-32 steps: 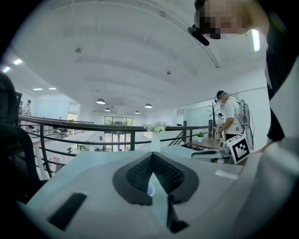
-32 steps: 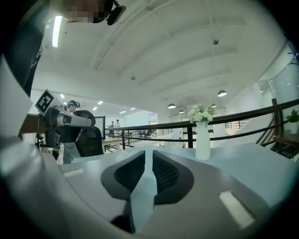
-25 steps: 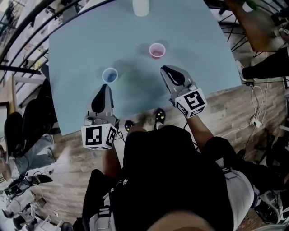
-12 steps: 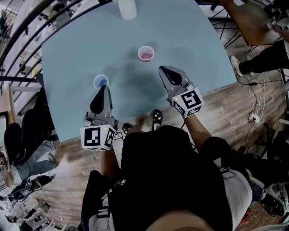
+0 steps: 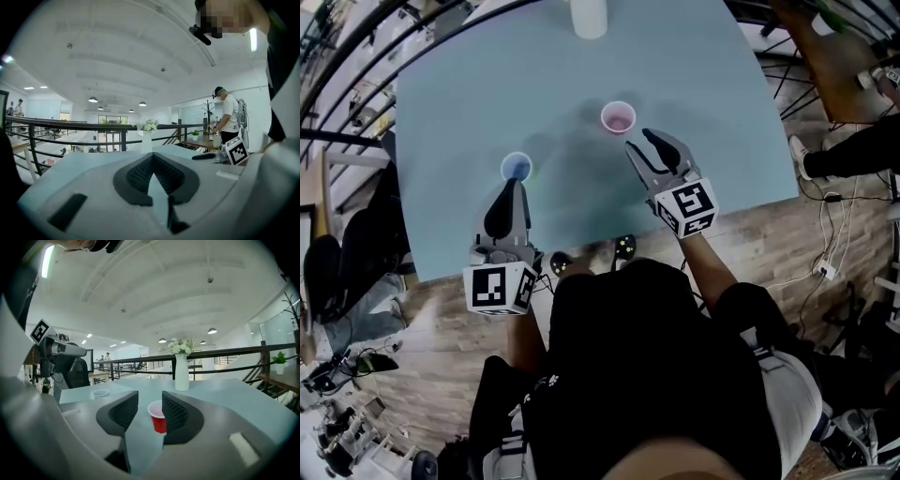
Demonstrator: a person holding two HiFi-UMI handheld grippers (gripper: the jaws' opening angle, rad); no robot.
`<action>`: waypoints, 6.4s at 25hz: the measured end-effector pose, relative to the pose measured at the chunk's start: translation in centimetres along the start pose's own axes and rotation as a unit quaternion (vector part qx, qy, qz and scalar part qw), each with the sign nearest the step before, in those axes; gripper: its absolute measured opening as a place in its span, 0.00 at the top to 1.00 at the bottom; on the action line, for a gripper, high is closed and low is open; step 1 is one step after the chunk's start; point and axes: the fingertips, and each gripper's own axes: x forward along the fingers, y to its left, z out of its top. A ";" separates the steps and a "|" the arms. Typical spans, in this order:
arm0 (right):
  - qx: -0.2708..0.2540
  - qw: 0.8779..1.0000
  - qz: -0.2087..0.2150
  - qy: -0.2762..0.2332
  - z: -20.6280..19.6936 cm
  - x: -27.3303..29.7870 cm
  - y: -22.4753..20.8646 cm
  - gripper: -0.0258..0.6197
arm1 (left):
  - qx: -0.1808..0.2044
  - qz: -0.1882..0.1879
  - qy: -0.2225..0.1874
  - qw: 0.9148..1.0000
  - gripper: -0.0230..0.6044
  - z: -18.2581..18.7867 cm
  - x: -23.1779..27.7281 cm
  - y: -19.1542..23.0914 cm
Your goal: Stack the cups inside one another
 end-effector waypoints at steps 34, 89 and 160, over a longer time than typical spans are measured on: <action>-0.008 0.996 0.017 0.085 -5.1 8.2 -2.9 0.41 | -0.010 0.114 0.023 0.993 0.99 -1.3 -2.4 4.8; -0.022 0.987 0.157 0.017 3.2 13.6 12.9 0.43 | -0.026 0.190 0.012 0.981 0.99 -1.5 -11.8 11.5; -0.045 0.965 0.247 0.079 -2.2 16.4 22.2 0.42 | -0.063 0.233 0.010 0.970 0.99 -3.6 -16.8 15.8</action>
